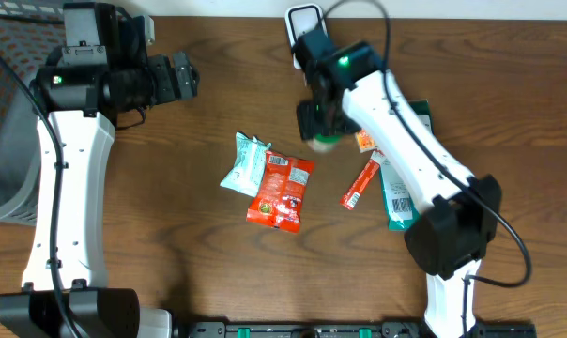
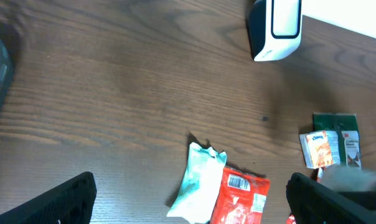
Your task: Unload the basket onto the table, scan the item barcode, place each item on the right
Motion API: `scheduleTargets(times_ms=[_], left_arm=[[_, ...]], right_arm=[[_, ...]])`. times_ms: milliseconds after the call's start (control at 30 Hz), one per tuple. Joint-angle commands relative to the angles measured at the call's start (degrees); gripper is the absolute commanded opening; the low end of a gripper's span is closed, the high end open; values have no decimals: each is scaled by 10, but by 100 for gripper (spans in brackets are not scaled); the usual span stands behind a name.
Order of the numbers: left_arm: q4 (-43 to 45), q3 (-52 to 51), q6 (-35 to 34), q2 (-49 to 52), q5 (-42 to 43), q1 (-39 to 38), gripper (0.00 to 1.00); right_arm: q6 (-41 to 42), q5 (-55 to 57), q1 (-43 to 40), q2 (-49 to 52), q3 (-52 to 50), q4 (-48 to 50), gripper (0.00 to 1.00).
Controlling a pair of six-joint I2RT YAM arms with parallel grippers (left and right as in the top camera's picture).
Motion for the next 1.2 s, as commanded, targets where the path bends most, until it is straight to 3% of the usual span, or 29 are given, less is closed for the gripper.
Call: scheduleTargets(times_ms=[0, 300, 567, 900, 1167], left_arm=[[-2, 6, 5, 2, 6, 0, 97], [-2, 6, 5, 2, 6, 0, 97], [-2, 6, 5, 2, 6, 0, 97], [-2, 6, 5, 2, 6, 0, 97], [-2, 6, 5, 2, 6, 0, 97]], right_arm=[[-17, 5, -10, -26, 63, 21, 33], [-28, 22, -50, -16, 56, 215, 20], [-28, 23, -63, 2, -33, 463, 5], [-28, 117, -63, 62, -152, 785, 1], [-28, 126, -65, 174, -160, 975, 1]])
